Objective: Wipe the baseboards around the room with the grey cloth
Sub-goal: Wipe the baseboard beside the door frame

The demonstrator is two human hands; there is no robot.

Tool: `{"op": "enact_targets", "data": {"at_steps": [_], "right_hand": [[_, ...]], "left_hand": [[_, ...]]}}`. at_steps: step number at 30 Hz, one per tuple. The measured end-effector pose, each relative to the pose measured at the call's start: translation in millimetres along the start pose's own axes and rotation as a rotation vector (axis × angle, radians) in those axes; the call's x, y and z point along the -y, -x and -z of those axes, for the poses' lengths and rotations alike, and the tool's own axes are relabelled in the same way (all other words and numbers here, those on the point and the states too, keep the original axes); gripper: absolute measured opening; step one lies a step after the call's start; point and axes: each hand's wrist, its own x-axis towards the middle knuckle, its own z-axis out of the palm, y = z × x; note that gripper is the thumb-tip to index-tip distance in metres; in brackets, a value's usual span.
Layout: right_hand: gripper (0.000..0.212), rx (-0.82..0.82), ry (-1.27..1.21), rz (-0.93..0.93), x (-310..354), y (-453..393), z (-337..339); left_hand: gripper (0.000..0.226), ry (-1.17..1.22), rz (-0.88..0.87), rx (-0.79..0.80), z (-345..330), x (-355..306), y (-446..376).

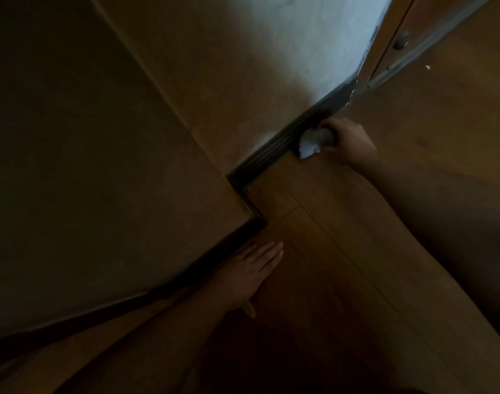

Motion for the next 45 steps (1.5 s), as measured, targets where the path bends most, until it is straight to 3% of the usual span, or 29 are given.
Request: {"op": "enact_targets", "data": {"at_steps": [6, 11, 14, 21, 26, 36, 45], "right_hand": [[0.051, -0.086, -0.019, -0.138, -16, -5, 13], [0.058, -0.237, -0.066, -0.571, -37, -1, 26], [0.055, -0.211, -0.026, -0.482, -25, 13, 17], [0.049, -0.175, -0.255, -0.066, 49, 49, -37], [0.049, -0.059, -0.301, 0.185, 105, 62, -60], [0.046, -0.071, -0.298, 0.176, 115, 38, -44], [0.037, -0.171, -0.168, -0.018, 36, 0, 31]], "left_hand": [[0.147, 0.049, -0.001, -0.002, -2, 2, -3], [0.150, 0.049, -0.008, -0.006, -5, 5, -4], [0.151, 0.051, -0.014, 0.000, -6, 6, -2], [0.146, 0.027, -0.014, -0.021, 1, 2, -3], [0.144, 0.027, -0.023, -0.012, 4, 4, -1], [0.145, 0.043, -0.019, -0.007, 1, 4, -2], [0.144, 0.045, -0.007, 0.006, 0, 2, -1]]}}
